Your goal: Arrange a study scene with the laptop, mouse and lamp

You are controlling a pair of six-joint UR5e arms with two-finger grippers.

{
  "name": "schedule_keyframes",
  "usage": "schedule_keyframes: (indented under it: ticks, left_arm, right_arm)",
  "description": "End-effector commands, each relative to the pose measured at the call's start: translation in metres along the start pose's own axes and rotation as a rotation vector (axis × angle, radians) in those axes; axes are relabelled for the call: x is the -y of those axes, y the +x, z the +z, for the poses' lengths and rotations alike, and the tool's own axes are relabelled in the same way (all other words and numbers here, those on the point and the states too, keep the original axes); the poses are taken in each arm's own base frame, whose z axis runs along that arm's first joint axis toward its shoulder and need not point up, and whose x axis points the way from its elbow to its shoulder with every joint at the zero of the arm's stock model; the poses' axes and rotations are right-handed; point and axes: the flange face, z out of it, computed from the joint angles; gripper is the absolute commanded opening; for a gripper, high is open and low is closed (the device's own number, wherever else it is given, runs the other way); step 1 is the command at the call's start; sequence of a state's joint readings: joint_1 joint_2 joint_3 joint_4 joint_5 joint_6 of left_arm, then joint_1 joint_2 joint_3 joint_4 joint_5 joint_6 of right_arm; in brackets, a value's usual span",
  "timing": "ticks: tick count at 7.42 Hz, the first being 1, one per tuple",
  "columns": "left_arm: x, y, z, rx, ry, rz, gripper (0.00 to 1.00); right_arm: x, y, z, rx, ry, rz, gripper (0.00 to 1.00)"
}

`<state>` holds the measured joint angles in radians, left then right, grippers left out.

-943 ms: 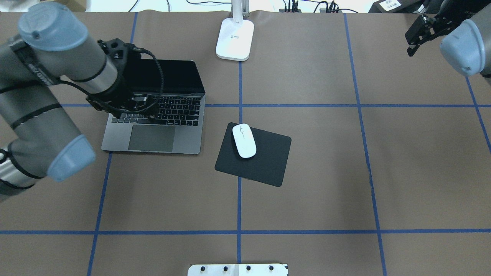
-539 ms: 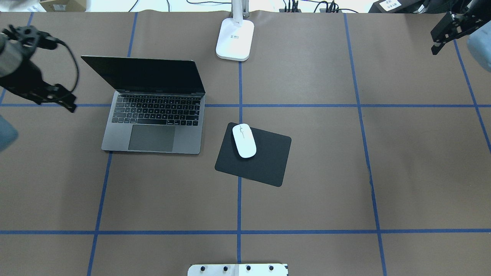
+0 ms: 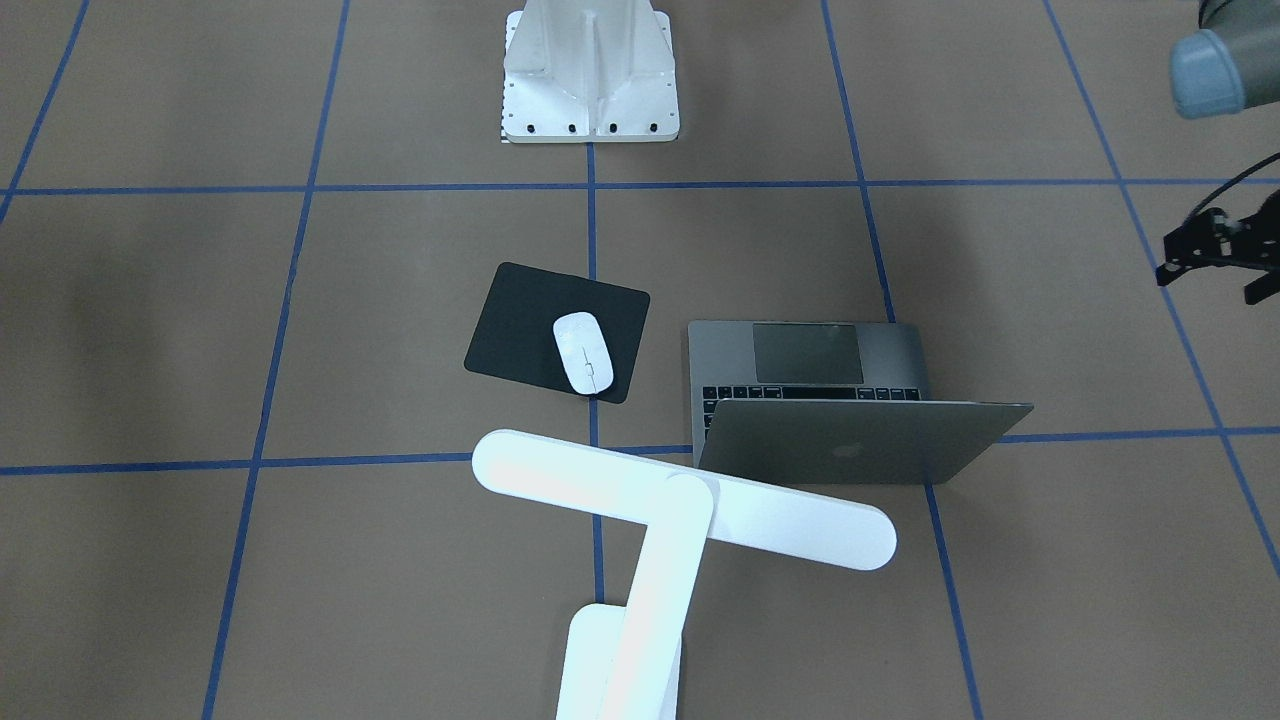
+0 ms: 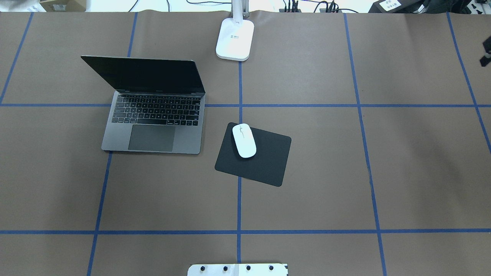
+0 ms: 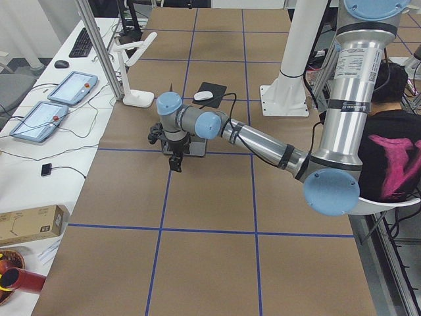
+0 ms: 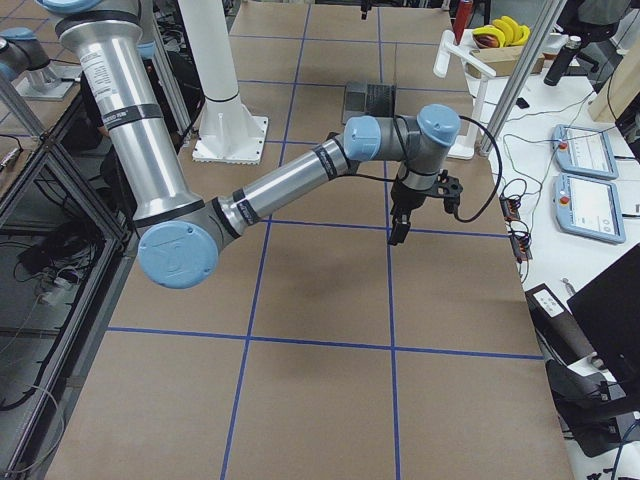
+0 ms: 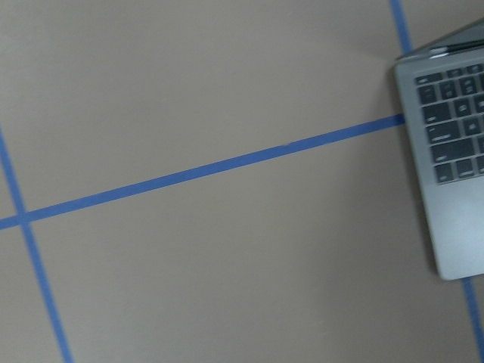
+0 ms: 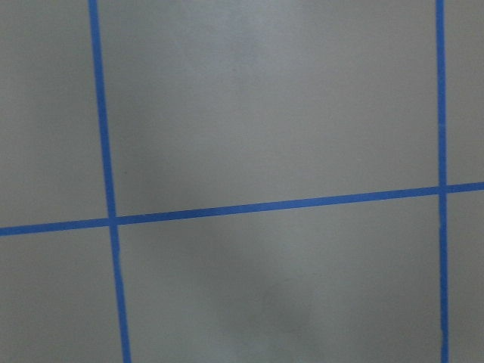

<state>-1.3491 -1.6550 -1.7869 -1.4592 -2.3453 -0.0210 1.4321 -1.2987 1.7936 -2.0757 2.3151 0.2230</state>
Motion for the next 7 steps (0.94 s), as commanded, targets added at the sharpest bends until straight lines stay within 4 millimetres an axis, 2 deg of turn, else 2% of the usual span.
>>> schedule_keyframes:
  ticks: [1, 2, 4, 7]
  left_arm:
    - [-0.056, -0.076, -0.005, 0.0, 0.002, -0.028, 1.0]
    - [-0.076, -0.09, -0.002, 0.001, 0.0, -0.035, 1.0]
    - [-0.1, -0.101, 0.013, 0.0, -0.009, -0.044, 1.0]
    - [-0.102, -0.103, 0.015, 0.001, -0.014, -0.053, 1.0]
  right_arm:
    - [-0.04, 0.078, 0.033, 0.003, 0.018, 0.002, 1.0]
    - [-0.055, 0.098, 0.053, 0.006, 0.048, -0.024, 1.0]
    - [-0.061, 0.107, 0.061, 0.004, 0.059, -0.029, 1.0]
    - [-0.06, 0.105, 0.059, 0.004, 0.064, -0.03, 1.0]
